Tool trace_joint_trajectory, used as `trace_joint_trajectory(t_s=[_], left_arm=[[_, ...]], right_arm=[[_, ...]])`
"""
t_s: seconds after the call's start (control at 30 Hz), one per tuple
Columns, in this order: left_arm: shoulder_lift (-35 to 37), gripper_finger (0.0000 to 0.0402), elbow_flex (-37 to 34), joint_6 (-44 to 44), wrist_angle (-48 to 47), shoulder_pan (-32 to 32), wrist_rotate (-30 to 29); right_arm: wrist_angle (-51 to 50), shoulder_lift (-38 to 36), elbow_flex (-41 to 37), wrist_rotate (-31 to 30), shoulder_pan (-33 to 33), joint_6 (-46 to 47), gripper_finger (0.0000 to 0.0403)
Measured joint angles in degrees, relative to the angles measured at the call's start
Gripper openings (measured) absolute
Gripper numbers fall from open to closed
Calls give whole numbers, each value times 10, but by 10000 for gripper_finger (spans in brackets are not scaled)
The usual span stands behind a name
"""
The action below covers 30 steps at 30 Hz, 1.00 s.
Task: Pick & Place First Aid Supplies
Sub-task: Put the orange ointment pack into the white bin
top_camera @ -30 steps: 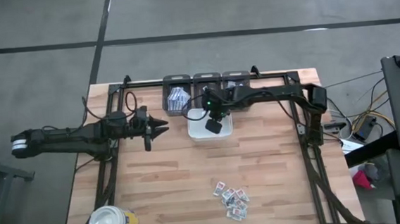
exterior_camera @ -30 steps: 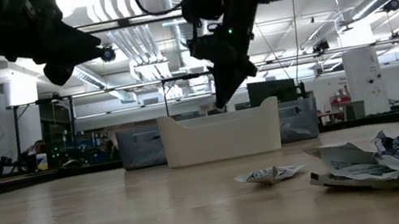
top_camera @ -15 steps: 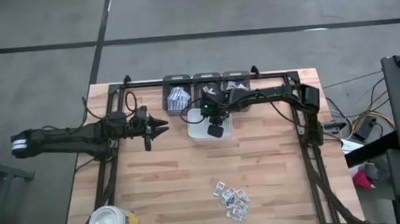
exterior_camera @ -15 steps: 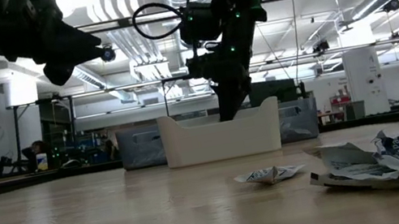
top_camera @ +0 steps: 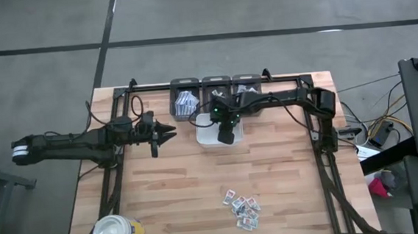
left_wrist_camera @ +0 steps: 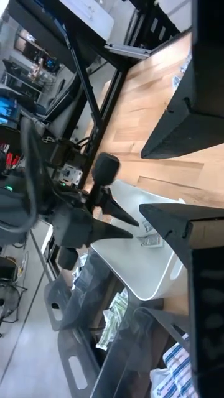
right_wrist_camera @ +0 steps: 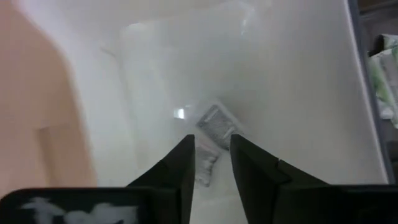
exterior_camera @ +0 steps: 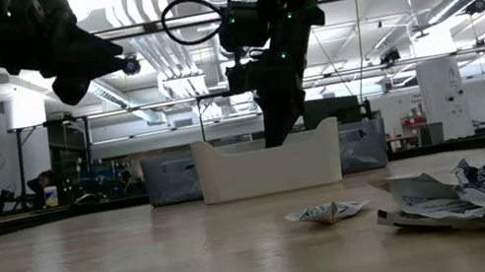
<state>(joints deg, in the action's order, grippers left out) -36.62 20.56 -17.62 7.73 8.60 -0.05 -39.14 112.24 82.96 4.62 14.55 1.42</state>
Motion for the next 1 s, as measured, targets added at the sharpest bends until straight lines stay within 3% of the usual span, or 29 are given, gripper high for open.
trace_joint_trajectory(t_s=[0.17,0.3,0.63,1.0], left_arm=[[0,120,0,-22,-2,0,0],[0,119,0,-35,-4,0,2],[0,120,0,-39,-6,0,2],[0,120,0,-36,-5,0,3]], right_arm=[[-11,-31,2,55,-3,16,111],[-26,-67,2,64,-25,16,109],[-55,-115,2,66,-159,-20,90],[-36,-93,2,57,-277,72,75]])
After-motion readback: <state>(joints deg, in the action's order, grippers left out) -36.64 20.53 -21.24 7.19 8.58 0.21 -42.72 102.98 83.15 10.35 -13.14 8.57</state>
